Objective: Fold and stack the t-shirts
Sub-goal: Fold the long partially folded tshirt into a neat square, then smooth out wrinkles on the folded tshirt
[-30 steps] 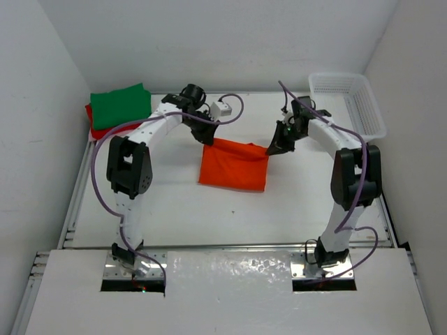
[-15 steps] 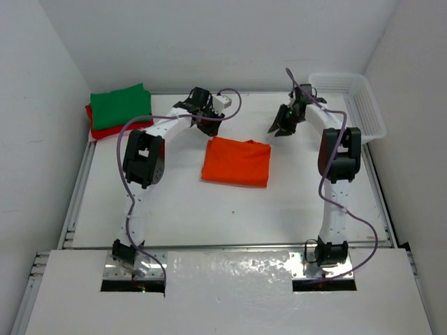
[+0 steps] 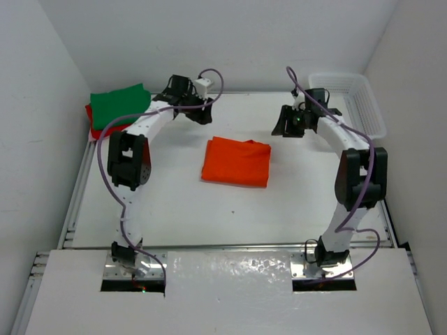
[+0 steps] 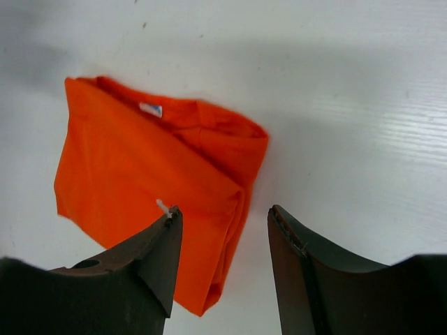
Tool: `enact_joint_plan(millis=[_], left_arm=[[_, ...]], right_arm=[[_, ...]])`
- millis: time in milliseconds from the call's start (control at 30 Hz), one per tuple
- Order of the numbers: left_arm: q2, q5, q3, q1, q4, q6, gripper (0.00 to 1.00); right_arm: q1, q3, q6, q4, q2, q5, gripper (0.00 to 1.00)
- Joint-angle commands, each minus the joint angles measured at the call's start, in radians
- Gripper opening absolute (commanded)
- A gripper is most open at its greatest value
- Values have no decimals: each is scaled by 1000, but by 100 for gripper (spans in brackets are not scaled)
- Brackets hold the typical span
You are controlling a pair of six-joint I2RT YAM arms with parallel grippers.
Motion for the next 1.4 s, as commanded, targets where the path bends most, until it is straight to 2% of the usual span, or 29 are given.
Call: enact_joint_plan(millis=[0,167,533,633,667,733,767,800,833,867,900,1167,1267,1367], left_arm=[[19,80,-18,-52,6,10,55],[80,54,-1,-85,9,-3,56],[115,-65,-4,-102,5,-4,53],[109,-59,-9,-102,-23,-3,50],[106,-50,-12,-102,-26,-1,44],[92,-35,-29,-102,-24,4,32],[88,-17,-35,-102,-23,4,18],[82,-7,-44,-102,-14,4,15],[80,3,-46,-102,-12,5,12],[82,20,-46,-102,-10,4,3],[85,28,-46,-102,-12,2,0],[-3,36,-82,-96,31,2,0],[-75,7,-102,-93,49,16,0],[-138,0,-133,-92,56,39,0]], right_arm=[[16,-66,-73,63,-21,-71,51],[43,-99,-94,78,14,-86,50],[66,-42,-54,117,152,-124,49],[66,-36,-48,124,172,-118,48],[66,-34,-47,127,175,-117,48],[66,-28,-44,140,189,-117,43],[68,-24,-41,143,195,-118,39],[68,-16,-41,146,201,-121,29],[66,-11,-41,150,212,-121,24],[68,-10,-39,154,215,-123,21],[66,-5,-41,157,216,-124,15],[74,-24,-83,174,166,-123,1],[88,-56,-125,198,129,-121,0],[97,-148,-128,291,63,-146,0]])
